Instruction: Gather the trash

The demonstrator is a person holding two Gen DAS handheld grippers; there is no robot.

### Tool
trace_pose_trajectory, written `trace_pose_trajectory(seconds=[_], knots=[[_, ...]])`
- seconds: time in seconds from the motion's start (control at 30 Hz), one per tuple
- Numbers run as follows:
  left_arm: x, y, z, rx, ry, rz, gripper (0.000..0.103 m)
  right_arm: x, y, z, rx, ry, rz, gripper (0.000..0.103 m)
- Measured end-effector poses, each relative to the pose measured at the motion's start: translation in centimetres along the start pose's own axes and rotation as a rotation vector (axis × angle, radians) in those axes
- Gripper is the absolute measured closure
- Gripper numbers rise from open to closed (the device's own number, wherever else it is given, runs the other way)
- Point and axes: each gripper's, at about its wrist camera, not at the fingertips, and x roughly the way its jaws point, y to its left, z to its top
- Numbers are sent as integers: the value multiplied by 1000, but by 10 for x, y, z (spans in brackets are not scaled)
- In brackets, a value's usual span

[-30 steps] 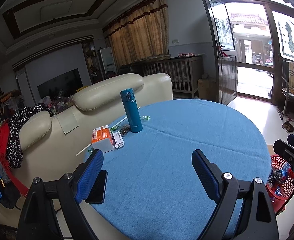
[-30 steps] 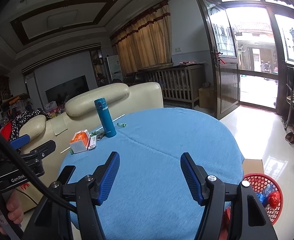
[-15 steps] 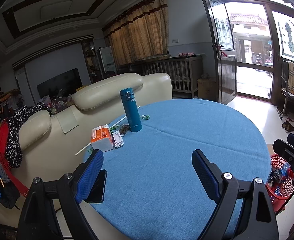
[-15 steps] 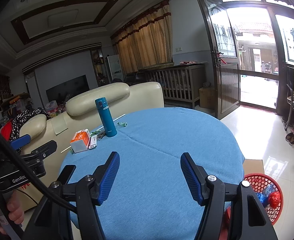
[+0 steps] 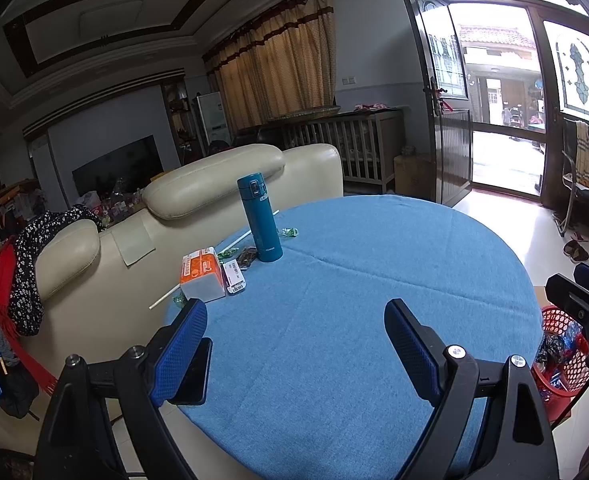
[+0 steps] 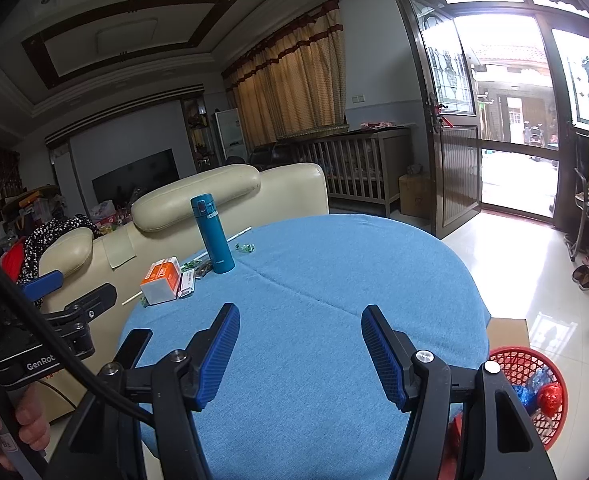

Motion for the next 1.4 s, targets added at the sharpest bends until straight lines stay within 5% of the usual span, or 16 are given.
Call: trace_pose_trajectory(seconds=[1.4], knots=[[2, 0, -2, 2, 5, -12, 12, 8, 4, 0, 5, 18, 0, 36]])
